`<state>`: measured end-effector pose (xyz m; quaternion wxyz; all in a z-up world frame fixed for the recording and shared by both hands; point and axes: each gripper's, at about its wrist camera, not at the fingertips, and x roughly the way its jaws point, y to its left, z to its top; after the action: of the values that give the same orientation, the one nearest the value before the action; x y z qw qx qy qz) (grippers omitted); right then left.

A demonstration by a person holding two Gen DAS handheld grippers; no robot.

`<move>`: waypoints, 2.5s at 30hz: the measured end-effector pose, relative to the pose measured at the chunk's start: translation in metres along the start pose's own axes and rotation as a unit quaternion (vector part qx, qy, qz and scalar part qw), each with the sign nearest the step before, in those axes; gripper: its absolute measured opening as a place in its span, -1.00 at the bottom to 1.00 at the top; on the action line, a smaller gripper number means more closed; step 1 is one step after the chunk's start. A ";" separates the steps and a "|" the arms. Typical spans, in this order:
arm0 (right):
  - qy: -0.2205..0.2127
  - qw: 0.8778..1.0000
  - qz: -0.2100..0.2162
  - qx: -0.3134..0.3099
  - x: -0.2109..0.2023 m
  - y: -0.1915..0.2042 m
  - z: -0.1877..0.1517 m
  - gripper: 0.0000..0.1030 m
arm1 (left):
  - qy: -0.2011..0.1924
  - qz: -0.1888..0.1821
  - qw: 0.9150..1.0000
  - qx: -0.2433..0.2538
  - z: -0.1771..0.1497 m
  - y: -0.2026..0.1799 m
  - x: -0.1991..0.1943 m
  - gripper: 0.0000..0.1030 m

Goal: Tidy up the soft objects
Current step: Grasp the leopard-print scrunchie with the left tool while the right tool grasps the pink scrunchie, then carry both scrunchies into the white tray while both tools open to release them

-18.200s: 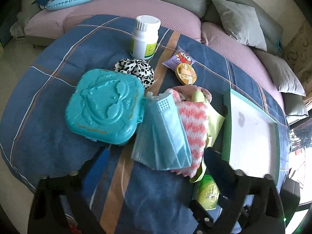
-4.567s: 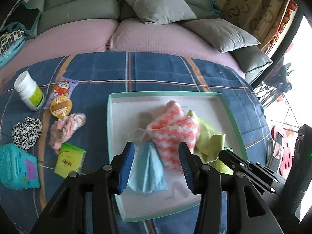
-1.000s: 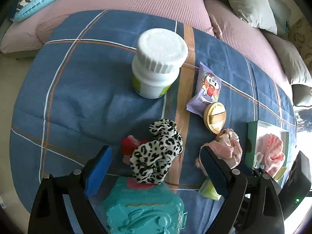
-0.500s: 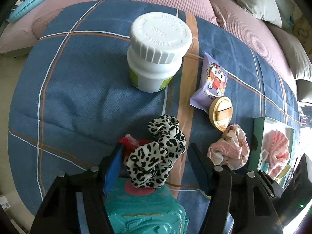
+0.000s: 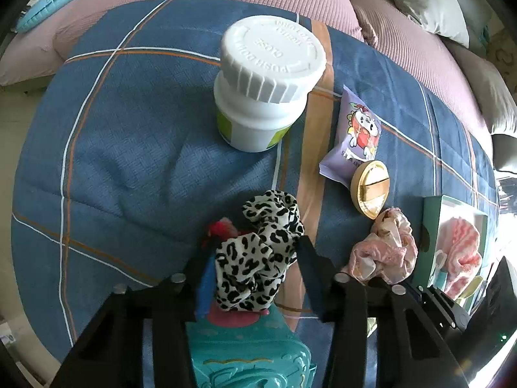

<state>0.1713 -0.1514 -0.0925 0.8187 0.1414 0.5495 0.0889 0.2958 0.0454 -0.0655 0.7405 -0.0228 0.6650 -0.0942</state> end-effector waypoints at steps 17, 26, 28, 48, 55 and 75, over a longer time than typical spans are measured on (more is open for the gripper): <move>-0.022 1.000 0.013 0.015 -0.014 -0.011 0.002 -0.88 | -0.031 -0.020 0.999 -0.021 -0.028 0.018 -0.020 -0.51; -0.047 0.998 0.025 0.015 -0.035 -0.013 0.003 -0.88 | -0.060 -0.024 0.997 -0.029 -0.033 0.023 -0.046 -0.54; -0.052 0.998 0.025 0.013 -0.037 -0.009 0.003 -0.88 | -0.066 -0.024 0.997 -0.030 -0.032 0.022 -0.051 -0.54; -0.133 0.990 0.027 0.031 -0.101 -0.022 0.003 -0.88 | -0.204 -0.024 0.979 -0.019 -0.054 -0.004 -0.132 -0.54; -0.174 0.984 0.006 0.039 -0.140 -0.037 -0.002 -0.88 | -0.243 -0.040 0.969 -0.001 -0.066 -0.027 -0.157 -0.54; -0.218 0.959 -0.086 0.158 -0.200 -0.153 -0.031 -0.88 | -0.241 -0.099 0.957 0.129 -0.086 -0.160 -0.141 -0.54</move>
<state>0.0648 -0.3516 0.0205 0.8902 0.2376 0.3750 -0.1026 0.1799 -0.0803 0.0880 0.8623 -0.0152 0.4435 -0.2439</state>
